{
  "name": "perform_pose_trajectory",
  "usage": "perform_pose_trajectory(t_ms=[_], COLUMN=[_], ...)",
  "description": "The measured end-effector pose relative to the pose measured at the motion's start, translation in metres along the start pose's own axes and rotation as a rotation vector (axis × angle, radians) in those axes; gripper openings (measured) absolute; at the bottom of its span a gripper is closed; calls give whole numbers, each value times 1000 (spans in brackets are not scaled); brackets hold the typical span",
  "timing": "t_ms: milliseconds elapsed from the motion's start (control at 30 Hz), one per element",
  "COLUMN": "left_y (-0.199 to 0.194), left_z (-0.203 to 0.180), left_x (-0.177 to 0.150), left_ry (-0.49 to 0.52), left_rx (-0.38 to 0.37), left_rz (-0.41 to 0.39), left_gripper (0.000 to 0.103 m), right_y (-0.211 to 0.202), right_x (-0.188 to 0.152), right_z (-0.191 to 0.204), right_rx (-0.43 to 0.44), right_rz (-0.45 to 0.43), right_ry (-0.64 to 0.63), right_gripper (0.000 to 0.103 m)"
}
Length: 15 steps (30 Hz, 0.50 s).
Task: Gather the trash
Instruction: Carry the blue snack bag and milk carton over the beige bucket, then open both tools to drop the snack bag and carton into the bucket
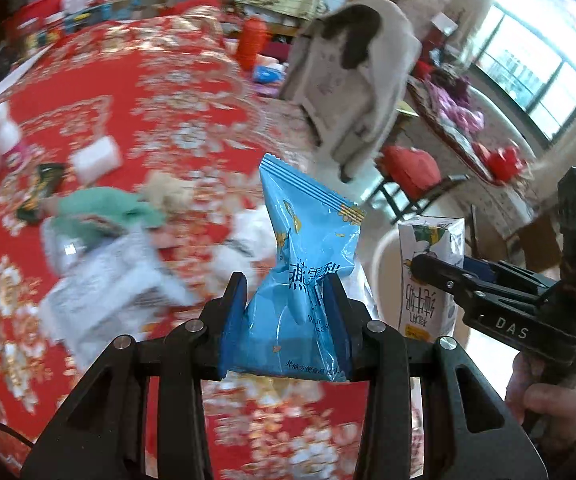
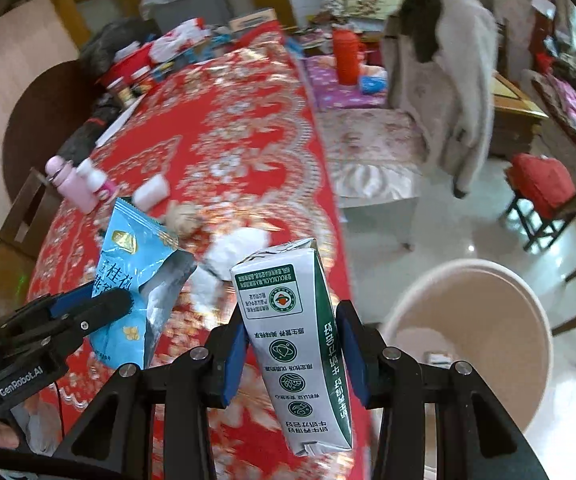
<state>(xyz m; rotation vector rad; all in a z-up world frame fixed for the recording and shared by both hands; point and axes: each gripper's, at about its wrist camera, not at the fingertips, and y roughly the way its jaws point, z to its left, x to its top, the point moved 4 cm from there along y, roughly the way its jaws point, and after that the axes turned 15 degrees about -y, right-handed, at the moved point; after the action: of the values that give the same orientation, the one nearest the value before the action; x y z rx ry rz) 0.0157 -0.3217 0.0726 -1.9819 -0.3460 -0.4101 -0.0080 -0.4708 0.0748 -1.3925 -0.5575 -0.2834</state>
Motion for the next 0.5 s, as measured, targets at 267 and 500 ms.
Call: perform_pose_trajectory(t_ms=[267, 500], left_y=[38, 67], left_z=[-66, -102], left_x=[-19, -35], left_ry=[87, 118], left_rx=[-60, -75], left_rz=[75, 121], left_gripper=[37, 37], right_y=[-17, -22], right_x=[-38, -66], right_z=[-65, -107], right_rx=[-86, -127], right_rz=[26, 57], right_ry=[102, 174], right_gripper=[42, 42])
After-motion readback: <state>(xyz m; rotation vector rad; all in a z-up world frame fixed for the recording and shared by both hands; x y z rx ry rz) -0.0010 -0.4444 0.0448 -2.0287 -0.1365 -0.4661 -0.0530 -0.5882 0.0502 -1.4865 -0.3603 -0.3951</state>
